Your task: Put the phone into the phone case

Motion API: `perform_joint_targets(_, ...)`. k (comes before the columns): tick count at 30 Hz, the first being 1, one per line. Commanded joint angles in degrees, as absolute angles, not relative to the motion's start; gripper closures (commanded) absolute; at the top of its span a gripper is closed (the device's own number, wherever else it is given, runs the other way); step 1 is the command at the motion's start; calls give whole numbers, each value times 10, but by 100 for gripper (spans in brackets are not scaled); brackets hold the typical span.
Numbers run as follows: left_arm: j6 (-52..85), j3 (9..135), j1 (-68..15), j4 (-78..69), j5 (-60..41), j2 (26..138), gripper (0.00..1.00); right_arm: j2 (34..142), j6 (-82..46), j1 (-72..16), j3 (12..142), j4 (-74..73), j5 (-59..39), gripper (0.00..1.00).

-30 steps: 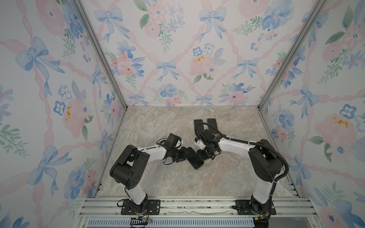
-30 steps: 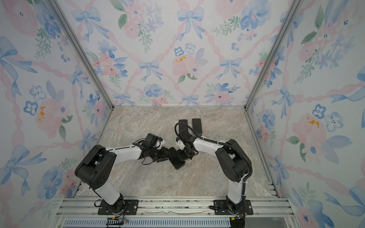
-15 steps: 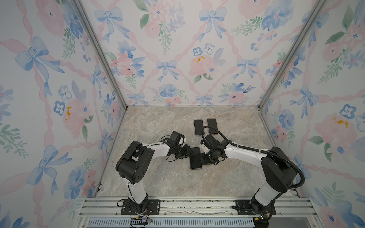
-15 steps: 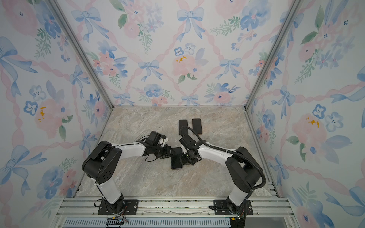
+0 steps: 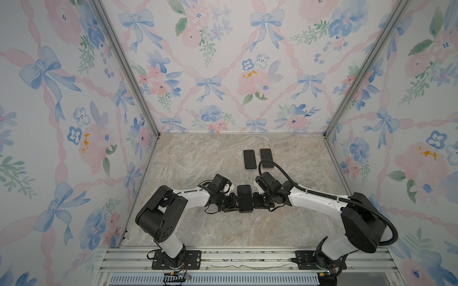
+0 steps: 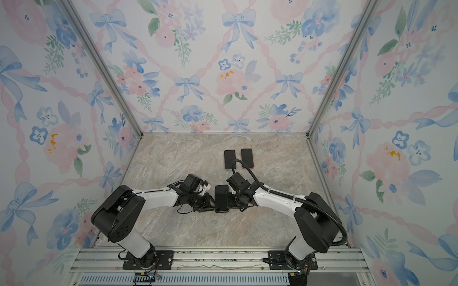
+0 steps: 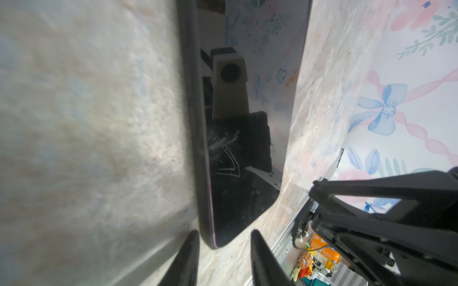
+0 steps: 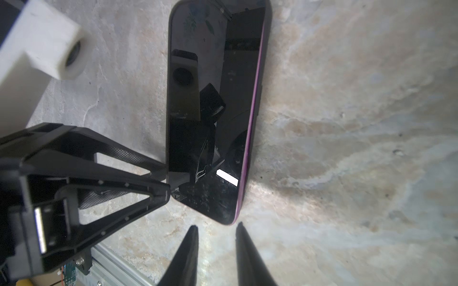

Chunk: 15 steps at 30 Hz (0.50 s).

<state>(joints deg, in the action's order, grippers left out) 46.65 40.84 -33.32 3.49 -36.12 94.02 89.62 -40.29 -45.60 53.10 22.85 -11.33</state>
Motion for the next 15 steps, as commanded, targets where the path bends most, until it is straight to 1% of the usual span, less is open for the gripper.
perform_joint_targets(1,465,401,-334,44,-368,941,67,913,-401,-464,519,226,-110,73)
perform_joint_targets(4,461,401,-334,43,-368,946,69,922,-396,-465,520,229,-107,74)
perform_joint_targets(8,455,403,-334,43,-367,955,70,937,-392,-465,523,229,-107,78)
perform_joint_targets(15,451,406,-334,43,-365,962,71,945,-391,-471,522,224,-110,82)
